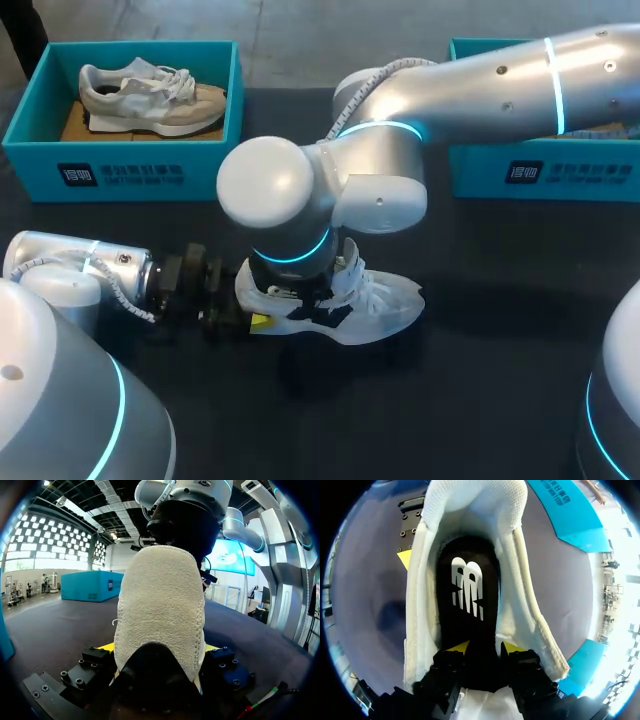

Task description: Take the shoe out of the shoebox, open the shoe tongue, remove and reinsert the insole, then place the shoe into the shoebox

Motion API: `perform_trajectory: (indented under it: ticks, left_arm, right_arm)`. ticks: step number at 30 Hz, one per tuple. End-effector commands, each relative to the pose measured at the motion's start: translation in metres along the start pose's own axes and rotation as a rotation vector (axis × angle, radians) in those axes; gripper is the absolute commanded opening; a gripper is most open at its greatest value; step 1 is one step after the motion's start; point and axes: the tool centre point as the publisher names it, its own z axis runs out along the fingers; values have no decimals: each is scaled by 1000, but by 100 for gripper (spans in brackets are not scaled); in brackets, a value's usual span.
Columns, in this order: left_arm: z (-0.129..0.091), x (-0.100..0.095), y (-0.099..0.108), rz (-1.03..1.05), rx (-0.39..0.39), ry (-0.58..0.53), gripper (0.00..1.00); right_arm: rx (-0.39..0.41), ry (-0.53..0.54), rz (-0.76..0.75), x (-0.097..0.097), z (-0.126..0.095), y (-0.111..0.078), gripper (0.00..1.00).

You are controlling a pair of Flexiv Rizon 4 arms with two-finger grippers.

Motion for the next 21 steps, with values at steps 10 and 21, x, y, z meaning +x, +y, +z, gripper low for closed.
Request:
perform_trajectory:
  ticks: [10,21]
  left_arm:
    - [3,1,5,-1,1,-4,0]
    - [3,1,5,-1,1,-4,0]
  right_arm:
    - [-7,147,-31,6,37,0,38]
    - [9,280,-72,25,43,3,35]
